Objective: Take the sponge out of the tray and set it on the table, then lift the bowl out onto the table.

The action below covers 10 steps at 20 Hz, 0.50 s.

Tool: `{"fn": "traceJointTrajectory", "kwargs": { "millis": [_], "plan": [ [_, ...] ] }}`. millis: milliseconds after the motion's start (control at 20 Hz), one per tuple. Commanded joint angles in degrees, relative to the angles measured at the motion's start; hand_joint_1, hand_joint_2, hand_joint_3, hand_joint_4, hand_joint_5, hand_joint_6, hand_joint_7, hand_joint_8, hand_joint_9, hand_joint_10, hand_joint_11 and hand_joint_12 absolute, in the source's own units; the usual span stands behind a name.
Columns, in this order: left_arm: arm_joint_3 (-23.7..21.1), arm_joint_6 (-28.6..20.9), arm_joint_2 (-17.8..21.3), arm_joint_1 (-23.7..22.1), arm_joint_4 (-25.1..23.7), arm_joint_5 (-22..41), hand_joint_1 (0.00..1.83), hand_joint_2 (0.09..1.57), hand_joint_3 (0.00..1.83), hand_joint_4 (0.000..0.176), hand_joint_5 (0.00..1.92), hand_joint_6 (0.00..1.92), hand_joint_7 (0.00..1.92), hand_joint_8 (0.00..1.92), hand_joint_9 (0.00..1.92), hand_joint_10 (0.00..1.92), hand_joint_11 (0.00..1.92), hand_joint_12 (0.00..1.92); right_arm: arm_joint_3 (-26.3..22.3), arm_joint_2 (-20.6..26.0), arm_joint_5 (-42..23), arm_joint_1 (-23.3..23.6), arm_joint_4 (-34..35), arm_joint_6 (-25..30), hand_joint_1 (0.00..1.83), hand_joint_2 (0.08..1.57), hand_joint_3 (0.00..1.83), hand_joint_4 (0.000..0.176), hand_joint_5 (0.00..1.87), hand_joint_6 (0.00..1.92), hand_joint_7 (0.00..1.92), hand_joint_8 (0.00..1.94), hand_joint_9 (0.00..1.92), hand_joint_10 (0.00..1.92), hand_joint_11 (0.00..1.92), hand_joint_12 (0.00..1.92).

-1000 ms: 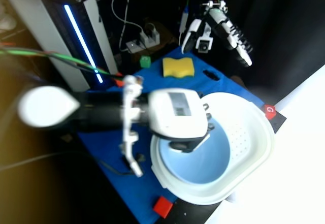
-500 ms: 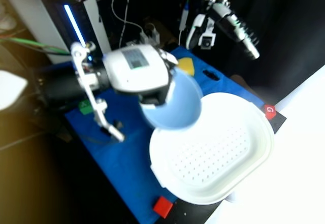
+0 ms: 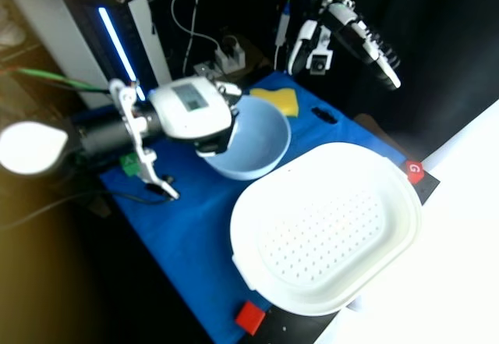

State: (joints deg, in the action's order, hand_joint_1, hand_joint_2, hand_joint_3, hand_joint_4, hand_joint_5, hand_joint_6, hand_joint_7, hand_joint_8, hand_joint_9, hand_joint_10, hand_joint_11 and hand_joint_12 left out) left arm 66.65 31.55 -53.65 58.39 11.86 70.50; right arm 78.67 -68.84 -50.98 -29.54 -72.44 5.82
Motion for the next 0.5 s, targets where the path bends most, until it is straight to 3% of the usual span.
{"fn": "traceJointTrajectory", "kwargs": {
  "millis": [0,100,150,250,350,400,450],
  "plan": [
    [0.0,-0.4,0.2,-0.2,0.8,7.1,0.85,0.9,0.0,0.173,0.03,0.0,0.0,0.0,0.0,0.0,0.0,0.0,-0.4,-0.2,-3.9,0.7,5.2,0.4,0.88,1.5,0.0,0.0,0.82,1.92,1.45,1.94,1.64,1.92,1.68,1.92],
    [-0.1,-0.4,0.1,-0.1,0.9,7.1,0.87,0.9,0.0,0.176,0.05,0.01,0.0,0.0,0.0,0.0,0.0,0.0,-1.5,0.2,-4.3,0.6,4.4,0.6,0.49,1.55,0.01,0.0,0.8,1.92,1.49,1.87,1.67,1.87,1.71,1.92],
    [-0.1,-0.4,0.0,-0.1,0.9,7.1,0.85,0.91,0.0,0.176,0.05,0.01,0.0,0.0,0.0,0.0,0.0,0.0,-1.9,0.2,-4.3,0.1,3.9,0.6,0.63,1.56,0.01,0.0,0.8,1.92,1.46,1.92,1.65,1.91,1.69,1.92],
    [-0.1,-0.4,0.0,-0.1,0.9,7.2,0.83,0.91,0.0,0.176,0.05,0.0,0.0,0.0,0.0,0.0,0.0,0.0,-1.3,-0.3,-4.3,-1.0,3.9,0.6,0.74,1.56,0.01,0.0,0.75,1.92,1.44,1.94,1.63,1.92,1.67,1.92],
    [-0.1,-0.4,0.0,0.0,0.9,7.3,0.85,0.91,0.0,0.176,0.04,0.0,0.0,0.0,0.0,0.0,0.0,0.0,-0.8,-0.6,-4.3,-1.7,4.1,0.8,0.6,1.54,0.0,0.0,0.95,1.92,1.45,1.94,1.62,1.92,1.64,1.92],
    [-0.1,-0.4,0.0,0.0,0.9,7.3,0.83,0.91,0.0,0.176,0.04,0.0,0.0,0.0,0.0,0.0,0.0,0.0,-0.9,-0.5,-4.3,-1.7,4.1,0.8,0.39,1.48,0.0,0.0,0.75,1.66,1.16,1.77,1.3,1.9,1.33,1.92],
    [-0.1,-0.4,0.0,0.1,0.9,7.3,0.84,0.92,0.0,0.17,0.04,0.0,0.0,0.0,0.0,0.0,0.0,0.0,-1.1,-0.3,-4.3,-1.7,4.1,0.8,0.15,1.44,0.0,0.0,0.56,1.17,0.84,1.39,0.91,1.62,0.78,1.78]
  ]
}}
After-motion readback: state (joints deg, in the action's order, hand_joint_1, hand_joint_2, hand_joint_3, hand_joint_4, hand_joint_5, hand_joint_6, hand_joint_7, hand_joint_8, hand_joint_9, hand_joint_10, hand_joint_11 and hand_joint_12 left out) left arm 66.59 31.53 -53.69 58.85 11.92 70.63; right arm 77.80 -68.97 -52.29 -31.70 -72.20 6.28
